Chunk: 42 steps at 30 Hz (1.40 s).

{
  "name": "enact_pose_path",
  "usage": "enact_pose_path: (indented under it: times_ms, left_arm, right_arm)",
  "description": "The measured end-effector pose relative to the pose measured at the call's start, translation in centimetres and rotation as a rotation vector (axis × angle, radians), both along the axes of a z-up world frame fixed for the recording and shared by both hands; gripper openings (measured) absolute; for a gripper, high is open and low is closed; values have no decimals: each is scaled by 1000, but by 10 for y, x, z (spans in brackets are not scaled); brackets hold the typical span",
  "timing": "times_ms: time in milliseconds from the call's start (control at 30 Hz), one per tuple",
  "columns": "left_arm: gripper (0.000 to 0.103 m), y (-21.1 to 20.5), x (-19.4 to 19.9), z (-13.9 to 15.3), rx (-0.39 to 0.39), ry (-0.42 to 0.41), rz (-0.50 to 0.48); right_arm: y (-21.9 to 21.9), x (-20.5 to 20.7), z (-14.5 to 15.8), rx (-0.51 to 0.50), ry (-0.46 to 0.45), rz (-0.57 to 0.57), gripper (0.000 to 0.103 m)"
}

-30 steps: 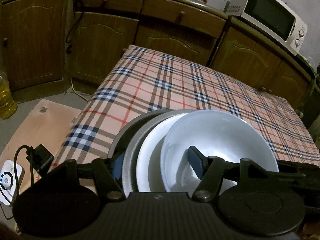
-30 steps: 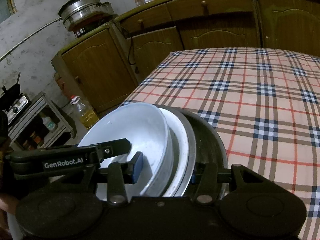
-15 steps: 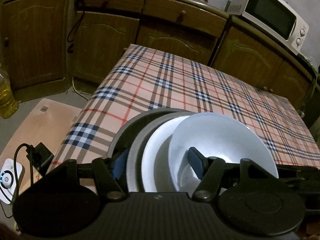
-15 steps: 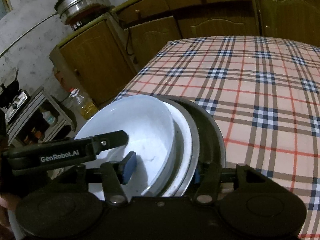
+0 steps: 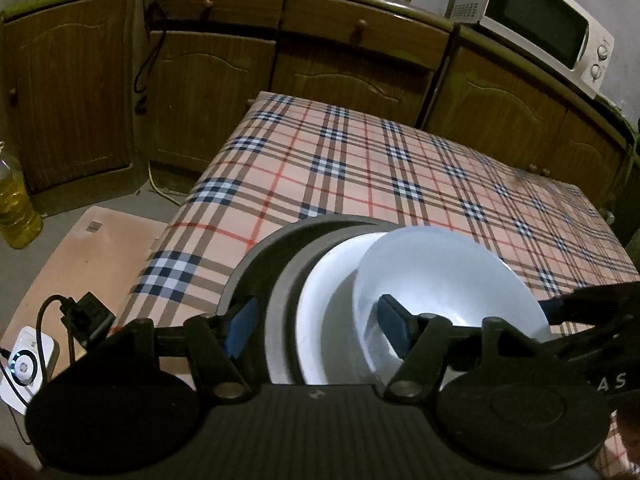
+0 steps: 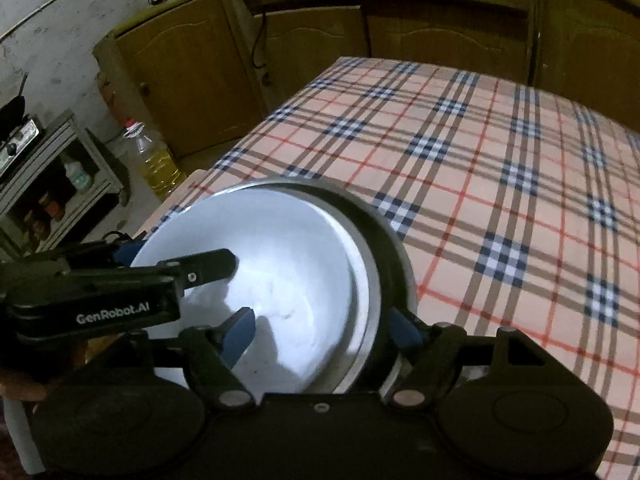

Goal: Organize plates and bowls

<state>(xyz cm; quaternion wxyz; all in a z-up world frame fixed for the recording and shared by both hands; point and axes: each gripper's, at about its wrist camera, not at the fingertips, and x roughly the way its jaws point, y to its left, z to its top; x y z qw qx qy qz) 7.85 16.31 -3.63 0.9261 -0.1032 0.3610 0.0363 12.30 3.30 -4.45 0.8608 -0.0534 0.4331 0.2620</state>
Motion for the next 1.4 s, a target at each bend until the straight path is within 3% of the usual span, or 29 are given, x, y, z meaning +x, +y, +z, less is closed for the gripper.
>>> enact_pose_path:
  times_ms: [100, 267, 500, 733, 833, 1067, 1400]
  left_arm:
    - [68, 0, -2, 2, 11, -8, 4]
    - [72, -3, -9, 7, 50, -20, -1]
    - [89, -11, -31, 18, 91, -47, -27]
    - [101, -27, -66, 22, 88, -40, 23]
    - [103, -40, -77, 26, 141, -59, 28]
    - [103, -55, -101, 31, 141, -59, 81]
    - [103, -74, -109, 18, 232, 15, 55]
  right_arm:
    - [-1, -5, 2, -45, -34, -7, 88]
    - [-7, -17, 10, -20, -83, -22, 88]
    - [-25, -46, 24, 34, -152, -60, 88]
    - [-40, -85, 27, 59, -189, -66, 88]
    - [-44, -97, 28, 60, -196, -56, 88]
    - [-53, -121, 26, 55, -200, -34, 89]
    - [-58, -141, 20, 41, -184, -29, 89]
